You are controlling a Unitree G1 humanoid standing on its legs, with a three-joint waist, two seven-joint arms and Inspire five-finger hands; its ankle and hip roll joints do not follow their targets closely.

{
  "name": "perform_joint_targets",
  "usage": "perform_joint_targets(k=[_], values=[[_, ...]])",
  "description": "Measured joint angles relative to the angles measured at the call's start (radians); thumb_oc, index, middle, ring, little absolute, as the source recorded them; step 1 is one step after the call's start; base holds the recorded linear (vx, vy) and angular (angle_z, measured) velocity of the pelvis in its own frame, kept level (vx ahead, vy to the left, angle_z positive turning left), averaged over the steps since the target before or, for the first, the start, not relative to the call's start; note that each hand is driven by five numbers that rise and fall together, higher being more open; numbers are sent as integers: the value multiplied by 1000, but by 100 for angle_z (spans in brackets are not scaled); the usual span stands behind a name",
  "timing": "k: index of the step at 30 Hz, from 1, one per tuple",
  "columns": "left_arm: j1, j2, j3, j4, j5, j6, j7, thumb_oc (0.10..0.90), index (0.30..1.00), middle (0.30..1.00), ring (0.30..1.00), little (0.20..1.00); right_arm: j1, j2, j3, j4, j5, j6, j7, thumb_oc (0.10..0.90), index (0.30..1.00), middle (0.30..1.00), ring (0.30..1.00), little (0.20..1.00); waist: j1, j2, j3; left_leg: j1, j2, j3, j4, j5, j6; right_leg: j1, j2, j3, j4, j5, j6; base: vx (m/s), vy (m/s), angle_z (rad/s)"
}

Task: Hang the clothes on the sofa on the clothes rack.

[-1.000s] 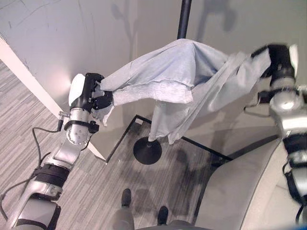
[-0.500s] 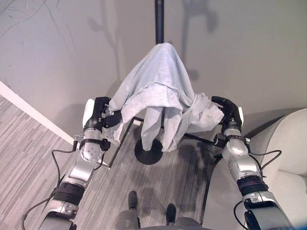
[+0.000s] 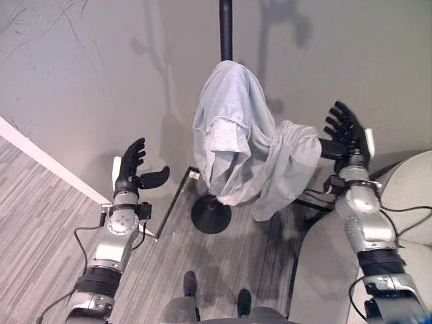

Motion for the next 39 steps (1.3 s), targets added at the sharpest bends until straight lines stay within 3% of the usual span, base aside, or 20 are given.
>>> perform_joint_targets(k=[5, 9, 13, 18, 24, 33, 36, 39], values=[[87, -8, 66, -19, -62, -35, -42, 800, 900, 900, 900, 900, 130, -22, -88, -32, -70, -7, 46, 800, 900, 900, 900, 900, -24, 4, -3, 10, 1, 16, 0, -6, 5, 1, -1, 16, 0, 0, 0, -6, -7, -11], [215, -78, 117, -4, -98, -46, -74, 800, 900, 900, 900, 900, 311, 103, -114, -41, -70, -16, 114, 800, 900, 900, 900, 900, -45, 13, -10, 16, 4, 41, -2, -20, 3, -11, -1, 41, 0, -2, 0, -19, -5, -16], [304, -135, 103, 90, -98, -38, -128, 800, 900, 900, 900, 900, 444, 170, -60, 10, -106, 0, 197, 800, 900, 900, 900, 900, -61, 25, -19, 18, 3, 56, -1, -24, 3, -13, -4, 53, 0, -1, 1, -23, -5, -12], [341, -166, 42, 210, -82, -16, -166, 800, 900, 900, 900, 900, 457, 198, 4, 133, -179, 22, 215, 800, 900, 900, 900, 900, -68, 32, -27, 26, 5, 64, -4, -25, 3, -13, -4, 60, 0, -1, 2, -20, 5, -5], [345, -198, 3, 241, -58, -2, -174, 800, 900, 900, 900, 900, 423, 224, 38, 138, -186, 30, 193, 800, 900, 900, 900, 900, -74, 46, -42, 28, 5, 68, -4, -26, 4, -14, -4, 67, 0, 1, 4, -2, 1, -2], [325, -197, 7, 240, -59, -7, -134, 800, 900, 900, 900, 900, 332, 180, -3, -31, -175, 3, 93, 800, 900, 900, 900, 900, -52, 61, -56, 30, 4, 58, -3, -24, 5, 1, -4, 53, -1, 2, 5, 11, 3, 3], [329, -196, 8, 242, -59, -8, -130, 800, 900, 900, 900, 900, 270, 76, -49, -114, -177, -1, 58, 800, 900, 900, 900, 900, -41, 64, -57, 27, 1, 45, -3, -22, 7, 1, -6, 42, 0, 2, 5, 14, 3, 10], [339, -194, 7, 252, -59, -9, -127, 800, 900, 900, 900, 900, 197, 26, -101, -170, -176, -37, 34, 800, 900, 900, 900, 900, -26, 62, -57, 25, 1, 39, -3, -21, 7, 3, -5, 37, 0, 2, 5, 8, -3, 7]])
